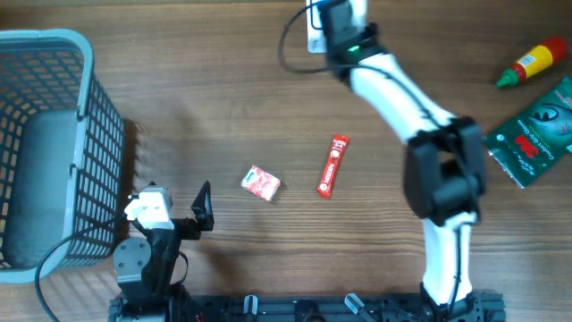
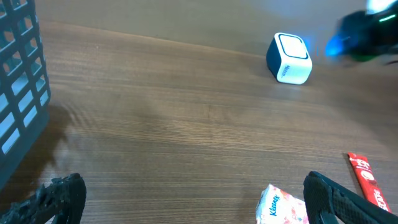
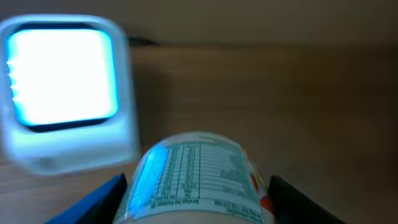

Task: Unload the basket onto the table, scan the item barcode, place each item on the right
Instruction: 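Move the jar to the right table edge and release it, then swing the right gripper back over the red Nescafe stick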

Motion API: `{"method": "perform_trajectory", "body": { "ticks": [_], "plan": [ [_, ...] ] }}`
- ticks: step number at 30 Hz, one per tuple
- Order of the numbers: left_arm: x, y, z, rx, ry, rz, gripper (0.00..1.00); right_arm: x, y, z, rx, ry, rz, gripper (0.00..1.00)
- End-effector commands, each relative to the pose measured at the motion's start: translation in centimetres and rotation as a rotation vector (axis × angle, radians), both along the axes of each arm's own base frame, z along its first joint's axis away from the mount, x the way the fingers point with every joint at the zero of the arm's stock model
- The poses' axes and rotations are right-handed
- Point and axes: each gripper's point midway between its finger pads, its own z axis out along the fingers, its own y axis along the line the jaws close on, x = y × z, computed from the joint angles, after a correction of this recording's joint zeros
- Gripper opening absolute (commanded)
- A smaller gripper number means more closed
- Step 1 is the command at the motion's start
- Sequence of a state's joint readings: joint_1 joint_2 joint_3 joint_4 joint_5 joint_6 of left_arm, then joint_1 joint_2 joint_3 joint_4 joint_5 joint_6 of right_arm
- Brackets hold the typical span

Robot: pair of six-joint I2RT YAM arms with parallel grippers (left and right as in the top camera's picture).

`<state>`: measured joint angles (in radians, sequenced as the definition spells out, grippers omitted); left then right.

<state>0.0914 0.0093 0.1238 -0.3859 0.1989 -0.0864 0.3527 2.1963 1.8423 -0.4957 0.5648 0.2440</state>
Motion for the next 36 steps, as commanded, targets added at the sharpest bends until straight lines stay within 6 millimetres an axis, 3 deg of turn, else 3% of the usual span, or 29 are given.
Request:
{"method": "perform_trajectory", "body": {
  "ticks": [1, 8, 14, 26, 31, 33, 36],
  "plan": [
    [0.0, 0.0, -0.3, 0.021, 0.001, -0.004, 1.0, -1.5, -7.8, 4.9, 0.234, -0.048, -0.259, 0.54],
    [0.0, 0.0, -0.3, 0.02, 0.001, -0.003, 1.0, -6.7, -15.9, -4.1, 0.622, 0.305, -0.463, 0.55],
    [0.0, 0.0, -0.3, 0.02, 0.001, -0.003, 1.0, -9.8, -22.6, -7.9, 0.651, 0.406, -0.617, 0.57],
    [0.0, 0.0, -0.3, 0.02, 0.001, -0.003, 1.0, -13.6, -35.3, -11.8, 0.689, 0.324, -0.909, 0.62],
    [0.0, 0.0, -0.3, 0.02, 0.001, -0.003, 1.0, -14.2, -38.0, -12.6, 0.678, 0.288, -0.947, 0.81],
    [0.0, 0.0, -0.3, 0.02, 0.001, -0.003, 1.0, -14.1, -38.5, -12.0, 0.678, 0.278, -0.941, 1.0],
    [0.0, 0.0, -0.3, 0.02, 0.001, -0.003, 1.0, -13.8, -38.8, -9.3, 0.686, 0.261, -0.928, 1.0]
  ]
}}
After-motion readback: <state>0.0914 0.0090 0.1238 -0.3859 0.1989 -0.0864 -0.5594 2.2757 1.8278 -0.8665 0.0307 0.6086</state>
